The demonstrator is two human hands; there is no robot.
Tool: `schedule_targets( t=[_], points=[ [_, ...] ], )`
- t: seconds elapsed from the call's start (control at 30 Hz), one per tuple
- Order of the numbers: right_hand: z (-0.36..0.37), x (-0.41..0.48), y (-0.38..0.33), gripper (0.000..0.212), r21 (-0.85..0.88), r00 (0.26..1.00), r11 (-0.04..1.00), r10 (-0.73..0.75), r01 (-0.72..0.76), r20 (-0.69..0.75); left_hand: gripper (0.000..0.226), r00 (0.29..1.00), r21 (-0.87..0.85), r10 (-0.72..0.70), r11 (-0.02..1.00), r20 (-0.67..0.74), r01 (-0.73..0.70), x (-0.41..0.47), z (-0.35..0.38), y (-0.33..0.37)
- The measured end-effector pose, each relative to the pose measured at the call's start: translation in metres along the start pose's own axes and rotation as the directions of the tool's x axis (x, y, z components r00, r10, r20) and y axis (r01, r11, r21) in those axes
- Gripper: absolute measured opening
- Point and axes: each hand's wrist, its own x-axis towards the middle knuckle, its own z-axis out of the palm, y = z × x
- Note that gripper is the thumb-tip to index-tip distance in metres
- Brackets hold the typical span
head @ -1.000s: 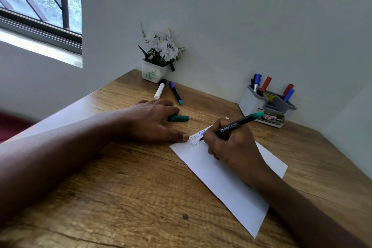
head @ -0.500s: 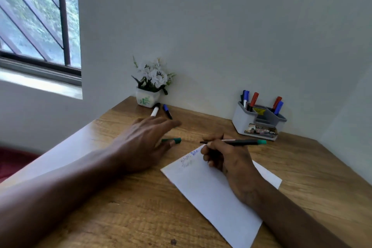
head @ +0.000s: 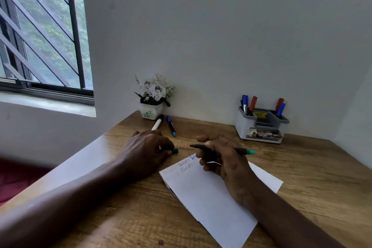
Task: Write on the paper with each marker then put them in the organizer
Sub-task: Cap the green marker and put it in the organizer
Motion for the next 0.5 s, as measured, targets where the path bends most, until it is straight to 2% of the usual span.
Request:
schedule_targets(
  t=[0.17,0.5],
  points=[
    [-0.0001,-0.0002,0.0026,0.012,-0.018,1.000,1.000,0.004,-0.004,-0.007,0.016,0.988,-0.252,-0.006,0.967,-0.154,-0.033,-0.0040,-0.0046,0.0024],
    [-0.0001,-0.0016,0.0008,0.012,-0.060,0.999,0.998,0.001,0.001,0.033,0.018,0.982,-0.295,0.067,0.948,-0.177,-0.118,-0.0075,-0.0058,0.0040]
  ],
)
